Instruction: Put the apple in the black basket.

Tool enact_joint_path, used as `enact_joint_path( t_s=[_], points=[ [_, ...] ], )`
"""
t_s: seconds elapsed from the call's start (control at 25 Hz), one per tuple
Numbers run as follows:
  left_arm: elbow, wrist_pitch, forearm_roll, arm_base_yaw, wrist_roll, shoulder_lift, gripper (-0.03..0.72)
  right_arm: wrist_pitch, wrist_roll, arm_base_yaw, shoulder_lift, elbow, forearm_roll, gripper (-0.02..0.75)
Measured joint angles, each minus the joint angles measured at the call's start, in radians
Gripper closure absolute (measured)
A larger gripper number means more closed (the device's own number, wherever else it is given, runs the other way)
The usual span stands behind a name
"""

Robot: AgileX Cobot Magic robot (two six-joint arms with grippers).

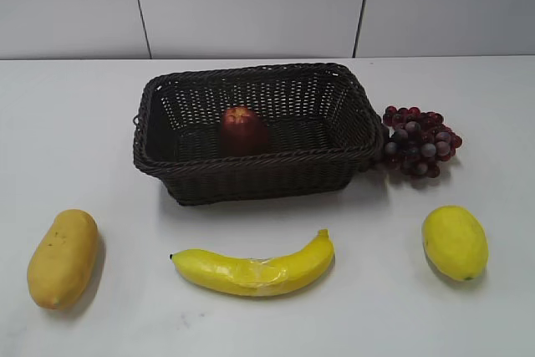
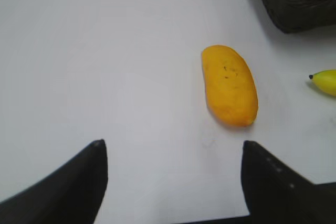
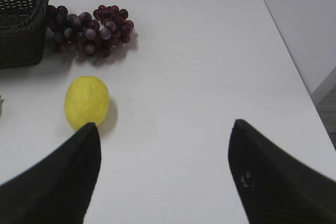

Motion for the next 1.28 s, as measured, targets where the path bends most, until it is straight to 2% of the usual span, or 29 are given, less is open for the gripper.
enact_joint_path(
  t_s=[0.2,0.48,0.96,1.16,1.28],
  points=[
    [0.035,0.001,-0.003,0.0,0.0,-0.167,0.074,0.0,0.0,0.0,0.0,0.0,0.0,0.167],
    [0.094,-0.012,-0.005,0.0,0.0,-0.188,0.079,0.0,0.0,0.0,0.0,0.0,0.0,0.167],
    [0.094,-0.019,-0.008,0.0,0.0,-0.192,0.133,0.0,0.0,0.0,0.0,0.0,0.0,0.167],
    [0.095,-0.021,-0.013,0.002,0.0,-0.262,0.163,0.0,0.0,0.0,0.0,0.0,0.0,0.167],
    [0.095,-0.021,-0.021,0.03,0.0,-0.297,0.183,0.0,0.0,0.0,0.0,0.0,0.0,0.167]
  ],
)
